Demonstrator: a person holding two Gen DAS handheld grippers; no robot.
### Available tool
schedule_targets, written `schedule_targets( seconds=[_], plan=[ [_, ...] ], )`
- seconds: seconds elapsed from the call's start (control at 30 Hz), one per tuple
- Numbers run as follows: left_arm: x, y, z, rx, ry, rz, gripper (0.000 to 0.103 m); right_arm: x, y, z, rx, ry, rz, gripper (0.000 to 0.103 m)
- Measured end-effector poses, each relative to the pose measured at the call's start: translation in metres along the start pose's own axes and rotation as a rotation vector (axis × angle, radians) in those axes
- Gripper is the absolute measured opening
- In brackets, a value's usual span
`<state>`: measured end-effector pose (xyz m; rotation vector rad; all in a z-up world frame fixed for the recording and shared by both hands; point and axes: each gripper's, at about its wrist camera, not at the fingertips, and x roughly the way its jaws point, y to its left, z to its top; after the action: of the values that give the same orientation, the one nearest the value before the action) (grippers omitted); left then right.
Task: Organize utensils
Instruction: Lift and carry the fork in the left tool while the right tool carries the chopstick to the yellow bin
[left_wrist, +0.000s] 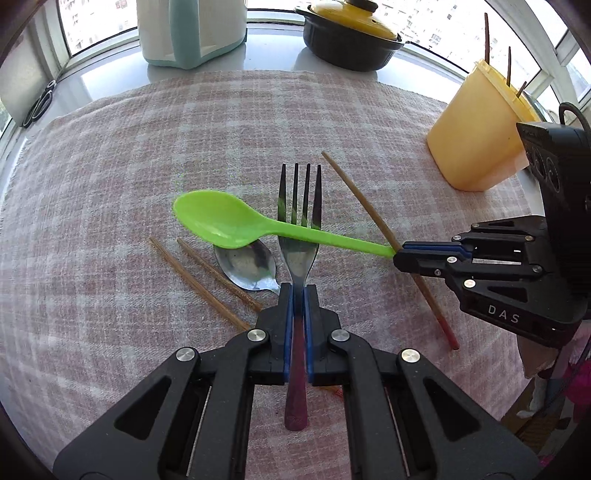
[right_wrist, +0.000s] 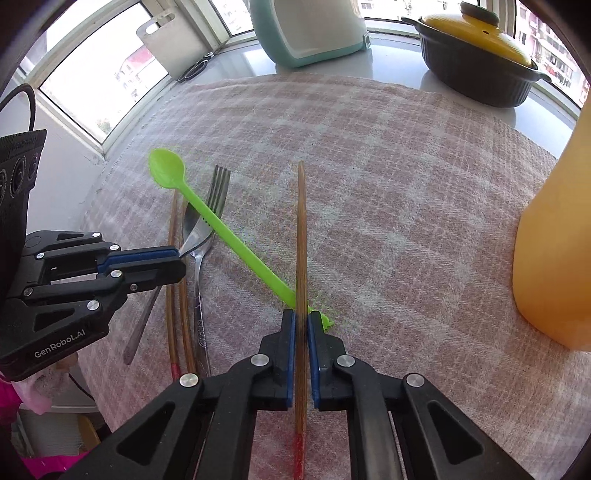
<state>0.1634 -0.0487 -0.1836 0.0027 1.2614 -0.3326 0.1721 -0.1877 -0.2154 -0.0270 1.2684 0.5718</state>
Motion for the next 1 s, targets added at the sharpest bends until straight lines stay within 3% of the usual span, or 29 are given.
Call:
schedule_targets(
  seconds=[0.47,1.0],
  plan=[
    [-0.056,0.031,0.007,-0.079,-0.155,0.032,0.003,-0.023,0.003,-0.003,0.02,-0.063,0.012,0.004],
    [-0.12,0.051,0.017,-0.142,-0.336,0.02,0.003,-0.084,0.013,0.005,0.026,-0.232,0.019,0.004]
  ],
)
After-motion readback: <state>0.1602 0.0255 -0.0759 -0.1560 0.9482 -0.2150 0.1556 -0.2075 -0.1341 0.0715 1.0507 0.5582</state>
